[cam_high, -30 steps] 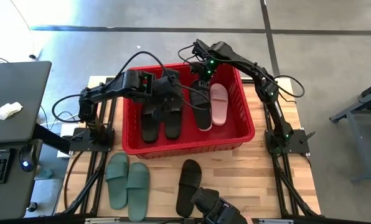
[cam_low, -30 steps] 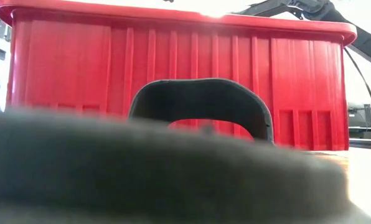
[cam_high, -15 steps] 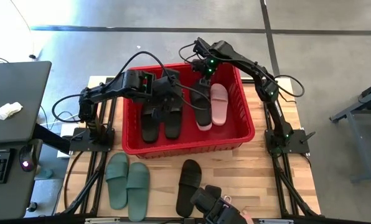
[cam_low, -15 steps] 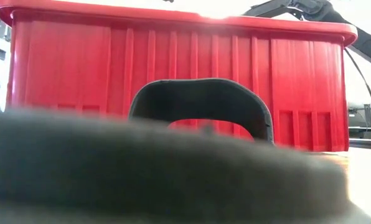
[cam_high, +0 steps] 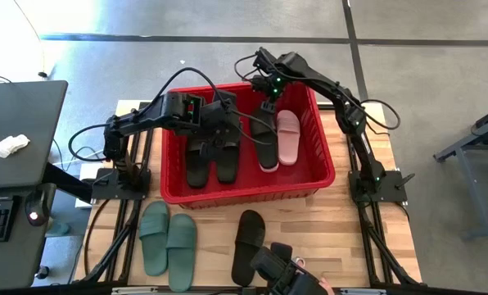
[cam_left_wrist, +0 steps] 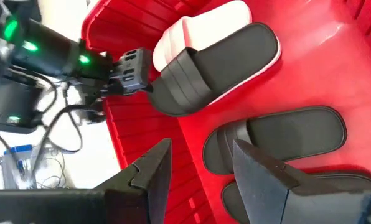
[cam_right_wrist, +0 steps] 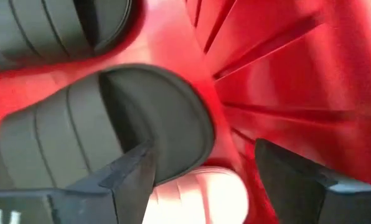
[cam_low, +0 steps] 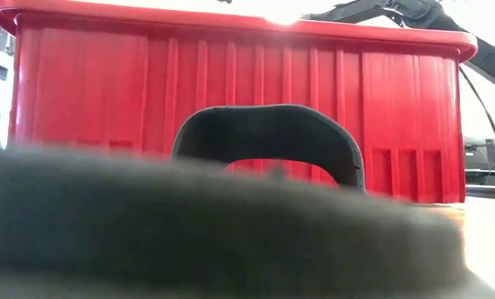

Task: Pick and place slides into bin
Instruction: Stack the black slipper on top of the pink slipper in the red bin

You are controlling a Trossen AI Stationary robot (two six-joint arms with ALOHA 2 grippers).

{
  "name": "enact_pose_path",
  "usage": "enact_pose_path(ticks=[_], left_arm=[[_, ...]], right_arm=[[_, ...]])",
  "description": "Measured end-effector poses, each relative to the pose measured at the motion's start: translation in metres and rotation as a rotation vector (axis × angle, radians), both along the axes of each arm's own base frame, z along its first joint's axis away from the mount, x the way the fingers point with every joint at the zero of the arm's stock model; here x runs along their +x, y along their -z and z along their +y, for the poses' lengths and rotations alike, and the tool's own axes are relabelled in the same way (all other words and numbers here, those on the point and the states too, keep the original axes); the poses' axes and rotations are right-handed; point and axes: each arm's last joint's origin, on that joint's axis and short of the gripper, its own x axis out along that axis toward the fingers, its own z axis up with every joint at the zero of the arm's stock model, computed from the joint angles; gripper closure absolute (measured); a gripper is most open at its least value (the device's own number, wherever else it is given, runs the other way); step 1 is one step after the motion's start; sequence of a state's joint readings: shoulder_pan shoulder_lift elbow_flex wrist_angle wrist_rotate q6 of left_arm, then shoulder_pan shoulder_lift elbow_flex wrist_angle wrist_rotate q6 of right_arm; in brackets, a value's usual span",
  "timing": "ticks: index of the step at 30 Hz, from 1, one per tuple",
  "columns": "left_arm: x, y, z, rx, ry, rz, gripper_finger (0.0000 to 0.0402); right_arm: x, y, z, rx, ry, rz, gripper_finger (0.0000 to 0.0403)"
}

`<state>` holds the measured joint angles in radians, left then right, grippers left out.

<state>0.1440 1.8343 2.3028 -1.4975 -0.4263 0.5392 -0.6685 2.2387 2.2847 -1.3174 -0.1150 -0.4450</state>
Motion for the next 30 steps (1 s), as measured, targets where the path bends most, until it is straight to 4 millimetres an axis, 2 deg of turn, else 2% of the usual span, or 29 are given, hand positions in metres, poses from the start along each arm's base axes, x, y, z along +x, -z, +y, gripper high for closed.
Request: enact_pose_path(ticks=[4,12,18,23,30], left_arm=[[0.0,0.0,0.0,0.0,0.0,0.0,0.0247],[0.0,0.0,0.0,0.002,0.005,0.005,0.0247],[-0.001,0.001,-0.002,-0.053,0.047,0.014,0.0247],[-0.001,0.003,-0.004,-0.115,0.089,0.026,0.0247],[-0.001,0.003,-0.007,-0.174,0.163,0.026,0.0247]], right_arm=[[-0.001,-0.022,0.001,-0.041,0.0,-0.053,0.0144],[-0.019,-0.061,0.017,-0.052,0.012,-0.141,0.0144],[-0.035,-0.091,0.034,0.036,0.038,-0.241,0.0144],[-0.051,-0.106,0.049,0.116,0.079,-0.245,0.0144],[-0.067,-0.129,0.08,0.242,0.089,-0.261,0.0144]])
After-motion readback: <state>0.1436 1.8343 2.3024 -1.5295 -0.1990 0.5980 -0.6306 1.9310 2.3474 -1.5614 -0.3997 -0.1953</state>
